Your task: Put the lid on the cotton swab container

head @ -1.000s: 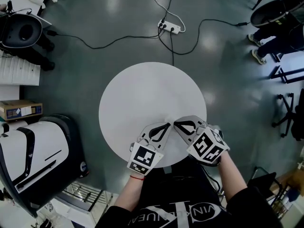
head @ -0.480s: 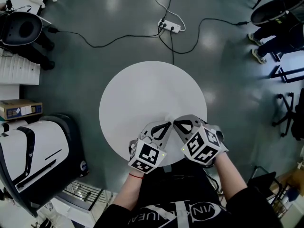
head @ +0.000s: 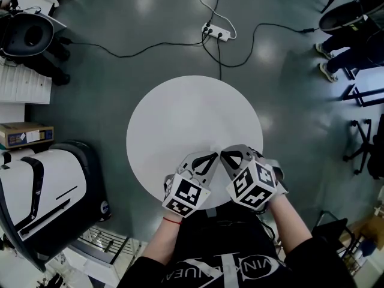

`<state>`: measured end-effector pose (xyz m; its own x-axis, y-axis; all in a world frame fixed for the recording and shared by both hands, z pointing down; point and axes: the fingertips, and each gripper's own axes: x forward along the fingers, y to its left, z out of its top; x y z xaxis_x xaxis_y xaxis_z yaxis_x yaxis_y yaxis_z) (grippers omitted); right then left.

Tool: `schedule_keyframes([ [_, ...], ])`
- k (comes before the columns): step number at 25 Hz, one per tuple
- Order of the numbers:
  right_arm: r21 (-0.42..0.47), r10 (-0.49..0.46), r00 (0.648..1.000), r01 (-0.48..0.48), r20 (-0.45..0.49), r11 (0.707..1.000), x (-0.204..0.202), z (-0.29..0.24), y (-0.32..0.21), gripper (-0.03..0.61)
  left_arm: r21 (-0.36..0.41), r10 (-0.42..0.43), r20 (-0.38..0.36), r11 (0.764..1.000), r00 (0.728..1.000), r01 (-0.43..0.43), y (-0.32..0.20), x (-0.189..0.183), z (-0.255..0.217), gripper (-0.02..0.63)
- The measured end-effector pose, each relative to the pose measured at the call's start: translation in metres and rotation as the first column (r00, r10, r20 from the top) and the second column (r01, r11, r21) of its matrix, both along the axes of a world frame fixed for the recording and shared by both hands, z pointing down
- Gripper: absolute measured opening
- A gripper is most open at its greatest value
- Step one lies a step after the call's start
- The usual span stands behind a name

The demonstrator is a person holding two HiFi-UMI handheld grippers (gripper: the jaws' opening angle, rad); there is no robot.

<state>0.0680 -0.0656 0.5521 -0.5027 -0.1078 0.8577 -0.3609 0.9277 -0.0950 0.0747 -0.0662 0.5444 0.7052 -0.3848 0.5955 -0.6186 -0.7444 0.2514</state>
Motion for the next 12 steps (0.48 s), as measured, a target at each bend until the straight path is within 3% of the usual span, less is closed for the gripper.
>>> schedule_keyframes([
  [7,0.025,0.033,0.999,-0.033,0.012,0.999,0.000,0.000,-0.001,0.003,-0.049,-0.053,-0.051,0.998,0.997,0.051,-0.002,-0.006,0.000,0.008],
  [12,0.086,0.150,0.986,-0.155,0.069,0.984,0.002,-0.011,-0.004,0.002,-0.023,-0.072,-0.068,0.997,0.995,0.070,-0.004,-0.013,-0.008,0.009],
])
